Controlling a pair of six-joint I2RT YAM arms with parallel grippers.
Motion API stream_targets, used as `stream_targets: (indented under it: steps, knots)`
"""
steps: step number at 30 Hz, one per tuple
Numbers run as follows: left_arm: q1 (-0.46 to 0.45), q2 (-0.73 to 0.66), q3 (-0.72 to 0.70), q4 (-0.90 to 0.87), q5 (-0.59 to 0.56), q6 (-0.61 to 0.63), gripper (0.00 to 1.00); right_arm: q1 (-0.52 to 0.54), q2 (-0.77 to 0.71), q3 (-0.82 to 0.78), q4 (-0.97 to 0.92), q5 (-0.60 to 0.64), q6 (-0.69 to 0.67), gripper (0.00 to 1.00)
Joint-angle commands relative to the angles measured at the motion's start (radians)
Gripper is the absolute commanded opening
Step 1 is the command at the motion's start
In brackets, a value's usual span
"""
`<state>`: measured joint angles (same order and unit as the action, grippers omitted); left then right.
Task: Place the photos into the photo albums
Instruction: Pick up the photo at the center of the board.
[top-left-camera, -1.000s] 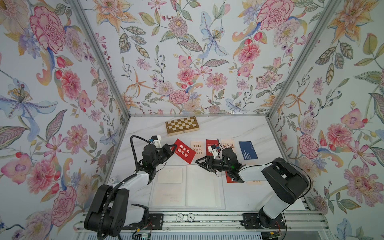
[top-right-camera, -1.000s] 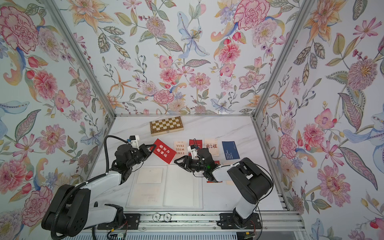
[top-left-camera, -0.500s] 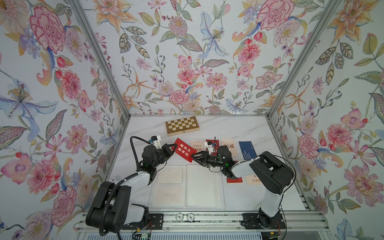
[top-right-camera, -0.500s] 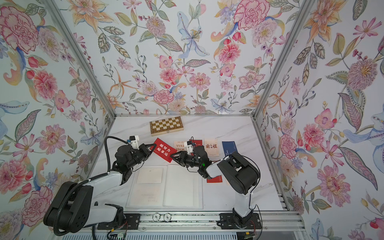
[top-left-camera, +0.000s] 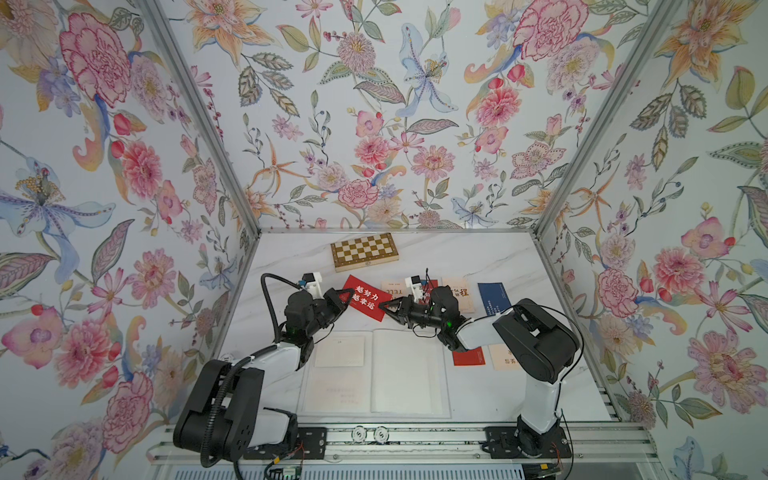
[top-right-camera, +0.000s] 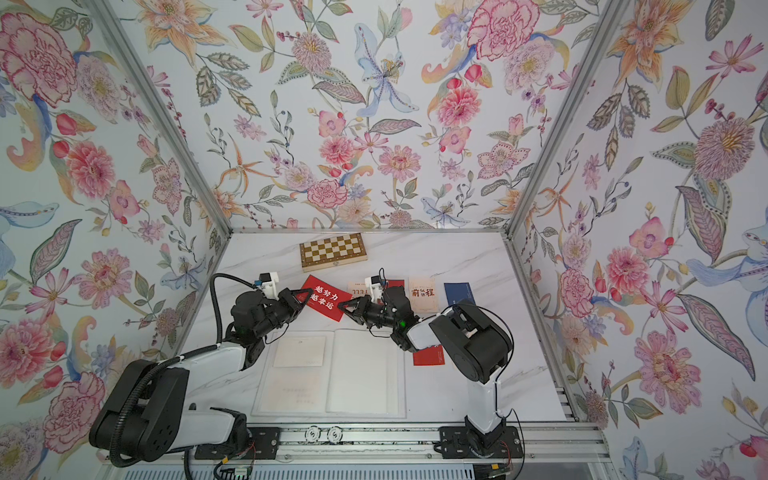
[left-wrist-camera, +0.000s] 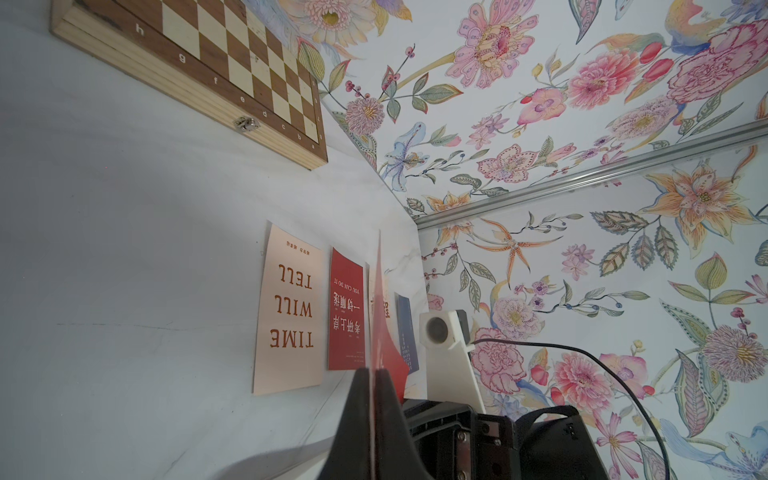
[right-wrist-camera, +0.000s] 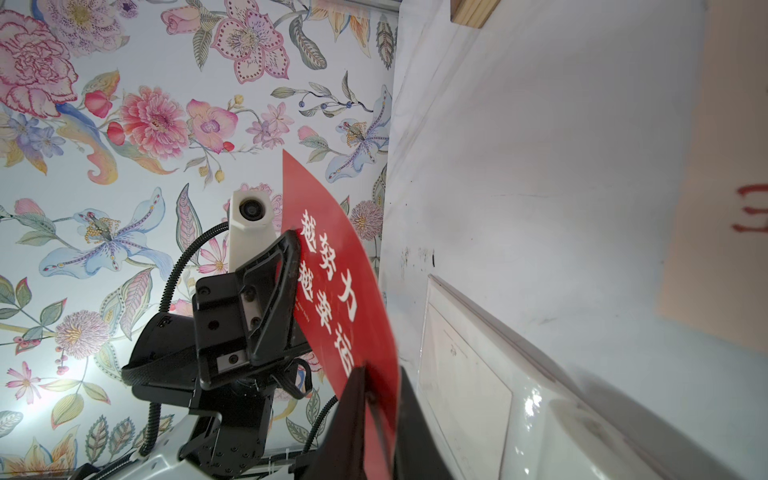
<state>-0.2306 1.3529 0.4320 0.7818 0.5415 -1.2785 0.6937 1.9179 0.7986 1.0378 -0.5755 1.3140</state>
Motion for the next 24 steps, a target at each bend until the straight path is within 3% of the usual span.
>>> stream_targets:
  steps: [1, 3, 7, 8, 12, 15, 19, 24]
  knots:
    - [0.004, -0.009, -0.008, -0.037, -0.011, 0.032, 0.00, 0.003, -0.035, 0.020, 0.018, 0.018, -0.005, 0.06]
    - [0.003, -0.018, -0.006, -0.063, -0.011, 0.047, 0.00, 0.003, -0.044, 0.022, 0.003, 0.020, -0.014, 0.00]
    - [0.006, -0.052, -0.001, -0.127, -0.012, 0.082, 0.01, 0.004, -0.066, 0.026, -0.023, 0.021, -0.028, 0.00]
    - [0.005, -0.067, 0.003, -0.156, -0.016, 0.096, 0.07, 0.003, -0.076, 0.024, -0.031, 0.023, -0.031, 0.00]
    - [0.006, -0.134, 0.041, -0.330, -0.053, 0.189, 0.49, 0.004, -0.124, 0.012, -0.095, 0.031, -0.061, 0.00]
    - [0.006, -0.182, 0.092, -0.523, -0.095, 0.288, 0.66, 0.001, -0.177, -0.004, -0.178, 0.038, -0.097, 0.00]
    - [0.008, -0.233, 0.139, -0.722, -0.159, 0.393, 0.66, 0.006, -0.268, -0.017, -0.345, 0.046, -0.158, 0.00]
    - [0.006, -0.286, 0.169, -0.931, -0.250, 0.495, 0.66, 0.033, -0.419, 0.012, -0.762, 0.131, -0.306, 0.00]
